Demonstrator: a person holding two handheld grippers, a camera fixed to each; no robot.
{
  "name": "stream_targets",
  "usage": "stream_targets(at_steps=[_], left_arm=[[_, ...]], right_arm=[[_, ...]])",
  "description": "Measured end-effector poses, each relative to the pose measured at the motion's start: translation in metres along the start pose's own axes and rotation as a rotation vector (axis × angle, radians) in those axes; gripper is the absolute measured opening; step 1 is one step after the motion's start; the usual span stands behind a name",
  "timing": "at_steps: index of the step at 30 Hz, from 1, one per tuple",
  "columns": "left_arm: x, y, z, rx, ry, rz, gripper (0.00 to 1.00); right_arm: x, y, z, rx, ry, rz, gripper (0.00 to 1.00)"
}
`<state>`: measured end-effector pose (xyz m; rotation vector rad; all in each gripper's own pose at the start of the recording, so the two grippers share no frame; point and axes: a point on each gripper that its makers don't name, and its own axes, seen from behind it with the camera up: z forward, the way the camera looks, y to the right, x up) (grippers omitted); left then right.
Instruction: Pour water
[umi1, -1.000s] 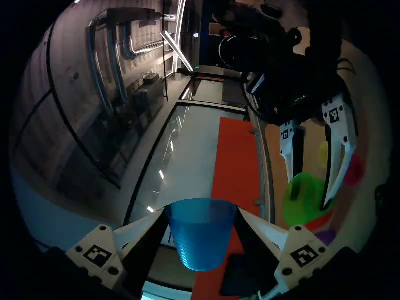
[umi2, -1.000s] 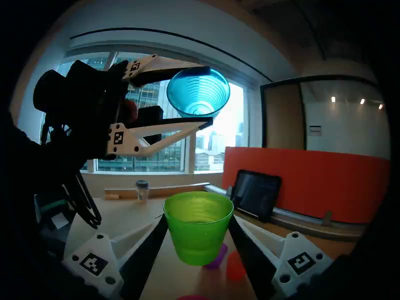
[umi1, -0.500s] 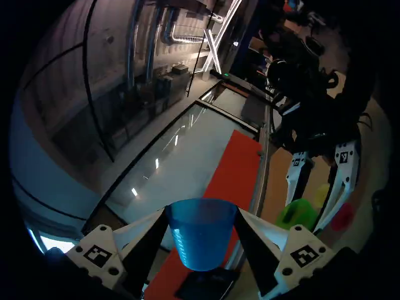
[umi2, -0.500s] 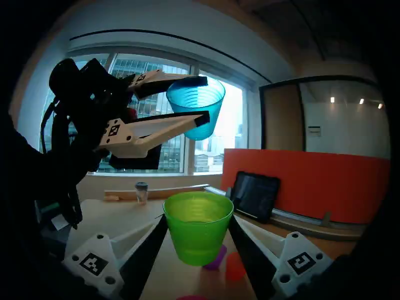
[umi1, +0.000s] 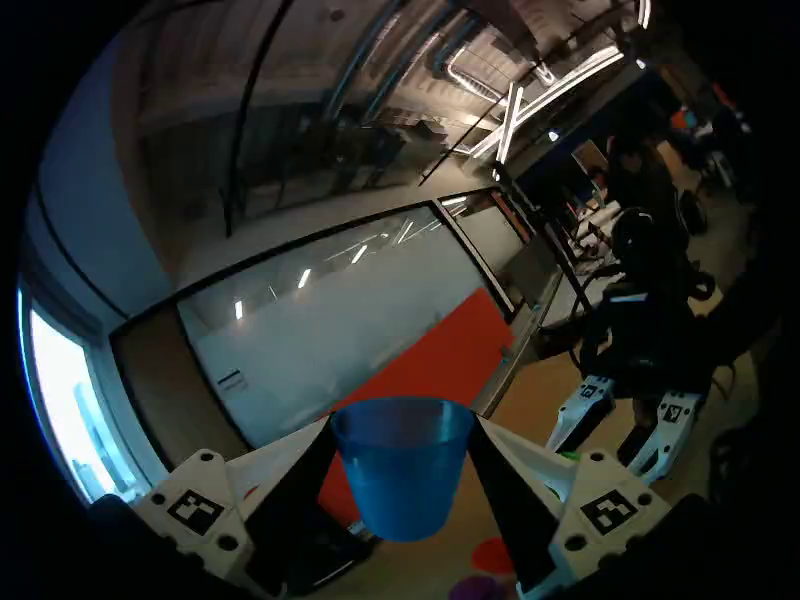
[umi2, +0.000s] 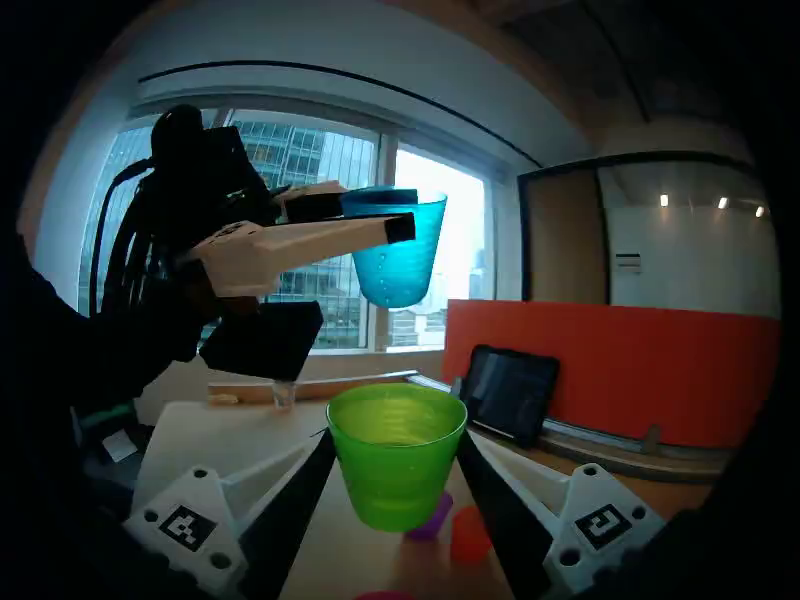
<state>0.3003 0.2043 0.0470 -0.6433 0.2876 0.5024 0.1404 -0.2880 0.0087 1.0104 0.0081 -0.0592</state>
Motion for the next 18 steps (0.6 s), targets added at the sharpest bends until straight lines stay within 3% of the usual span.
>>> stream_targets(at_steps=[12,15,18], left_arm=[[-0.02,-0.016,0.003,0.003,-0.026,-0.409,0.89],[-0.026,-0.019,0.004,-0.003,-0.028,-0.469,0.89],[-0.032,-0.023,0.003,0.004,-0.032,-0.478,0.89]], right_arm=[[0.002,-0.001,-0.001,0.001,0.0,-0.001,0.88],[0.001,0.0,-0.002,0.0,-0.002,0.0,0.88],[0.0,0.002,-0.004,-0.005,-0.007,-0.001,0.88]])
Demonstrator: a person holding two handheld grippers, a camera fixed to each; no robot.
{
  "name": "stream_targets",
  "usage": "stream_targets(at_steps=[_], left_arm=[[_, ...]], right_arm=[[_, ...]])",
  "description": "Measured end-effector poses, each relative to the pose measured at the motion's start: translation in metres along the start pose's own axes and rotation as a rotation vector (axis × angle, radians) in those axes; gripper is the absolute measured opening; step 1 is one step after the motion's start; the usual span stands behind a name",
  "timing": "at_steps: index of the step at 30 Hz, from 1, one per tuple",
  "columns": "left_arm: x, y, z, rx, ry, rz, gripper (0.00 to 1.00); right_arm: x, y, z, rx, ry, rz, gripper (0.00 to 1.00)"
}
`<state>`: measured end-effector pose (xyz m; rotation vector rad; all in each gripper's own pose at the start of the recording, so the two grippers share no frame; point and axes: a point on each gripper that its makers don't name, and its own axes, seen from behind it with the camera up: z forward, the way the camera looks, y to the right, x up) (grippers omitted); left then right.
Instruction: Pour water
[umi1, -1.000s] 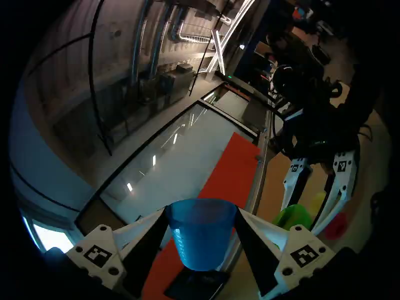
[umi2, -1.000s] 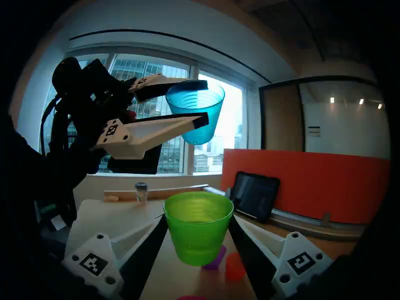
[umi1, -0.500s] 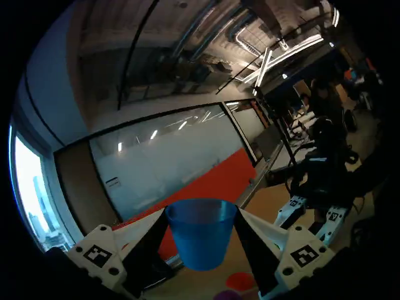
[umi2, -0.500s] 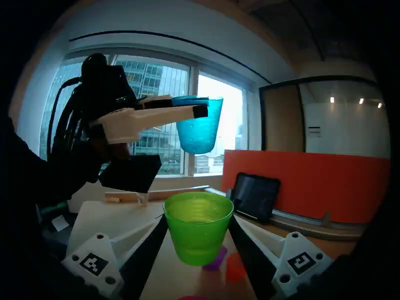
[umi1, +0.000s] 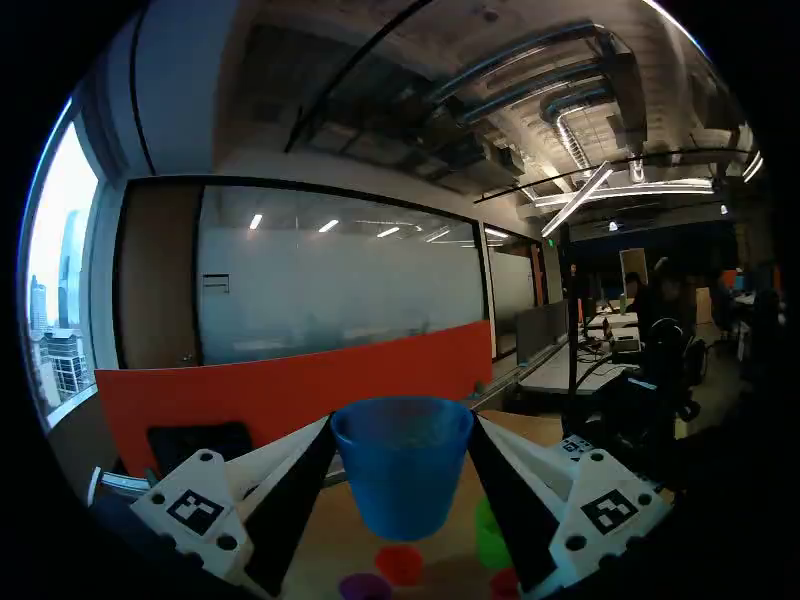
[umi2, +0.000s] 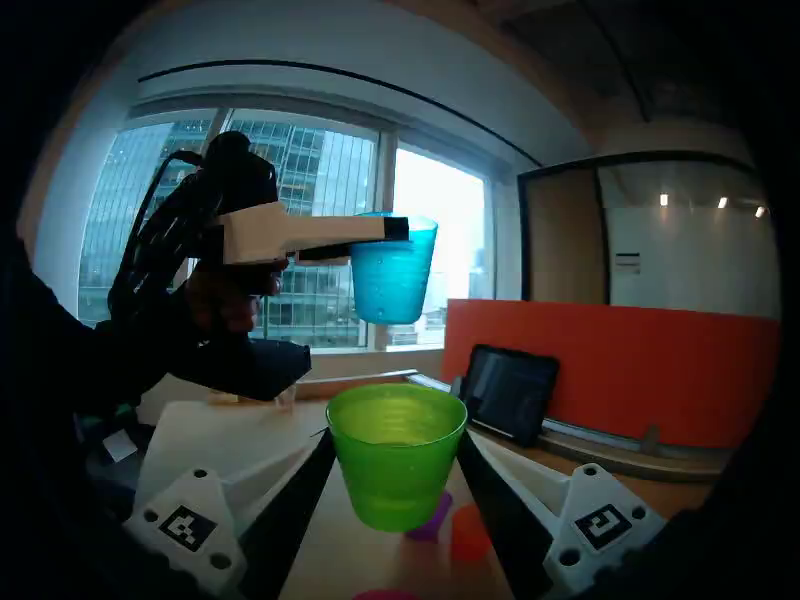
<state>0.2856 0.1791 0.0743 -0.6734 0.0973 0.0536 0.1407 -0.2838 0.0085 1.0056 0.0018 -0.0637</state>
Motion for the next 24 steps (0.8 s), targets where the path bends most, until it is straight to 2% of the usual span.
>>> stream_targets(at_steps=[6,12,24], left_arm=[[-0.015,-0.006,-0.008,0.017,-0.016,0.005,0.89],[-0.037,-0.014,-0.02,0.041,-0.036,0.005,0.89],[-0.086,-0.011,-0.042,0.058,-0.083,-0.007,0.89]], right_arm=[[-0.002,0.008,-0.005,-0.017,-0.015,0.0,0.88],[-0.007,0.02,-0.018,-0.05,-0.039,-0.007,0.88],[-0.01,0.049,-0.056,-0.141,-0.063,0.0,0.88]])
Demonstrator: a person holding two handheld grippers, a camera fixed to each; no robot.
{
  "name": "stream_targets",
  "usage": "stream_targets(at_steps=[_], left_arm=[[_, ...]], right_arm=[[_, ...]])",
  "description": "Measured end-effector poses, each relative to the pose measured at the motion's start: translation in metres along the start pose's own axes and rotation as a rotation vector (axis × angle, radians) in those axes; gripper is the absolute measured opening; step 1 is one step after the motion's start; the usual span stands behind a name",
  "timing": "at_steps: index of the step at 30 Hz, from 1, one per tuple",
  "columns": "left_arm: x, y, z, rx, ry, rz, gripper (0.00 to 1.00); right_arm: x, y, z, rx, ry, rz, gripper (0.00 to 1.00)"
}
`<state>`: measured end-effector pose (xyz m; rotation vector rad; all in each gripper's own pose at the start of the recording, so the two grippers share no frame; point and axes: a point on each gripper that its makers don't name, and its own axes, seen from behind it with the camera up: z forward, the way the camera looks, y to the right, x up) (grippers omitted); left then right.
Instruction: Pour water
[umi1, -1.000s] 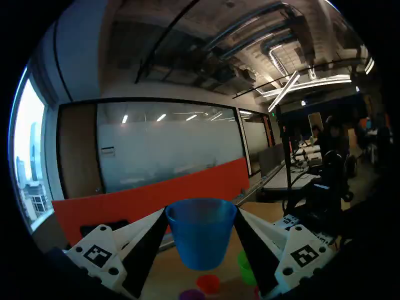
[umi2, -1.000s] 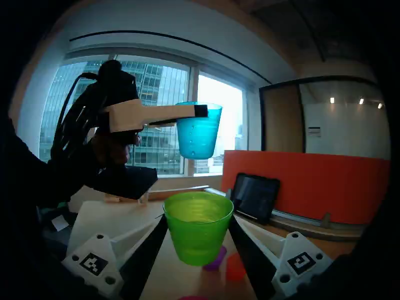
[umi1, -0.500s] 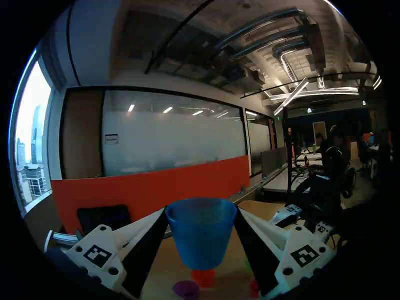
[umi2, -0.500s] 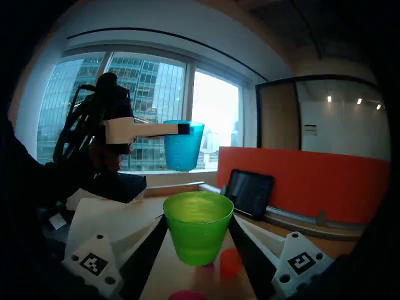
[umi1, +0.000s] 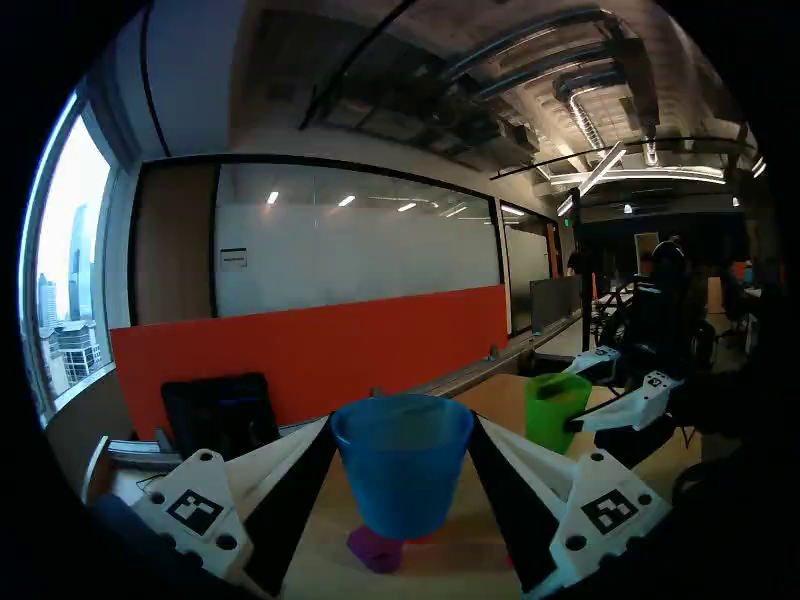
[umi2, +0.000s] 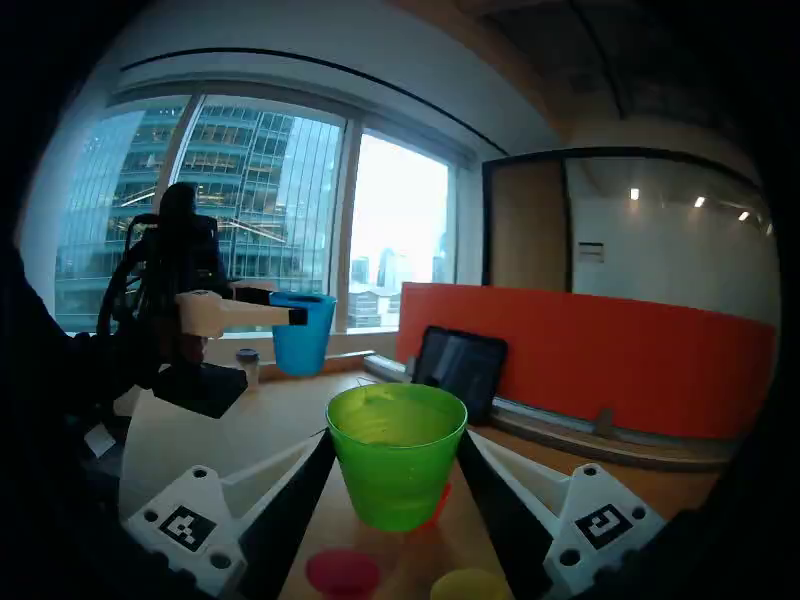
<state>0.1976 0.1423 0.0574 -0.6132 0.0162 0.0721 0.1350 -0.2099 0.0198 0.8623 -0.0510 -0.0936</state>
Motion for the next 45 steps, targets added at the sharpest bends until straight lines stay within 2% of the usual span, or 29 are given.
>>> stream_targets(at_steps=[9,21,35,45], left_arm=[[-0.027,-0.002,-0.009,0.014,-0.029,-0.001,0.89],[-0.047,0.0,-0.015,0.013,-0.066,0.007,0.89],[-0.094,0.012,-0.02,-0.021,-0.168,0.007,0.89],[-0.125,0.023,-0.021,-0.058,-0.26,0.029,0.89]], right_arm=[[-0.003,0.029,-0.028,-0.074,-0.011,-0.001,0.88],[-0.008,0.034,-0.044,-0.086,-0.031,0.008,0.88],[-0.045,0.023,-0.064,-0.03,-0.176,-0.008,0.89],[-0.072,0.016,-0.076,0.033,-0.311,0.002,0.89]])
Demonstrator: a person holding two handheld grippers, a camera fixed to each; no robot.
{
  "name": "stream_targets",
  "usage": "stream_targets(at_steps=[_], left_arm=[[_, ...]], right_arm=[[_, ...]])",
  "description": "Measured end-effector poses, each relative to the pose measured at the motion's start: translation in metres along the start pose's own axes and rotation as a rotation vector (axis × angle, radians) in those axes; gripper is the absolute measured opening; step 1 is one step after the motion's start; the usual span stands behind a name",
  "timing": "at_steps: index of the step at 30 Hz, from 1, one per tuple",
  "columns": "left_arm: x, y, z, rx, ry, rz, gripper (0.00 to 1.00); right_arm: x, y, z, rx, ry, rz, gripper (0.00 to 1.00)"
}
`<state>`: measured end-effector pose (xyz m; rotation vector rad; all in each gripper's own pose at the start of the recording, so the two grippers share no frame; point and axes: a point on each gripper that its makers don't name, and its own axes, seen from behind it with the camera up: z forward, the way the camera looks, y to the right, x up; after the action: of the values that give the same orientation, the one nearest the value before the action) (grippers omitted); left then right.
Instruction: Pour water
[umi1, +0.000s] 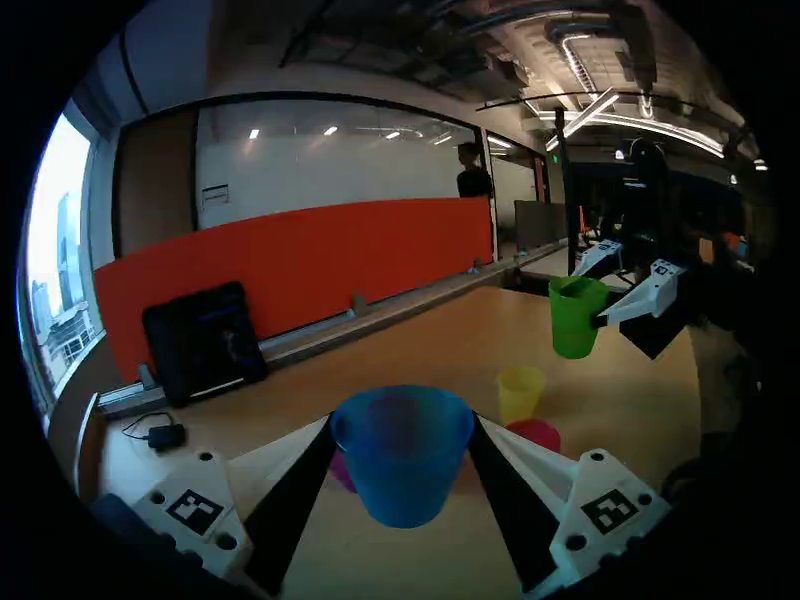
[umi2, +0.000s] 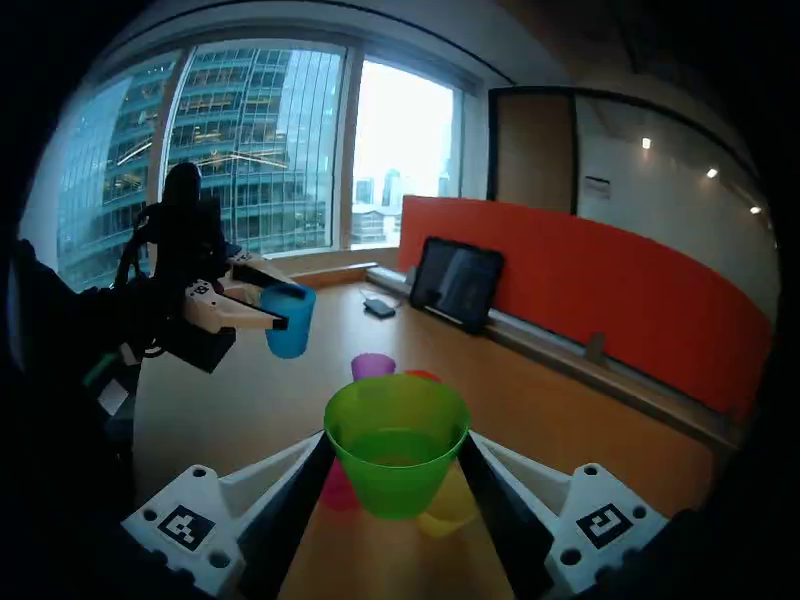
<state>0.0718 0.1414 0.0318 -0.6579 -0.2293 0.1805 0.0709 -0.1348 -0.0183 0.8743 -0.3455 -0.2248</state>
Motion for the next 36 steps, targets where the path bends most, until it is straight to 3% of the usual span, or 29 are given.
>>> stream_targets(at_steps=[13,21,36], left_arm=[[-0.042,0.015,0.01,-0.069,-0.146,0.023,0.89],[-0.062,0.021,0.013,-0.102,-0.213,0.048,0.89],[-0.099,0.028,0.02,-0.14,-0.295,0.049,0.89]], right_arm=[[-0.043,-0.005,0.0,0.041,-0.174,-0.037,0.89],[-0.058,-0.011,0.006,0.071,-0.226,-0.049,0.89],[-0.097,-0.022,0.019,0.105,-0.306,-0.047,0.9]])
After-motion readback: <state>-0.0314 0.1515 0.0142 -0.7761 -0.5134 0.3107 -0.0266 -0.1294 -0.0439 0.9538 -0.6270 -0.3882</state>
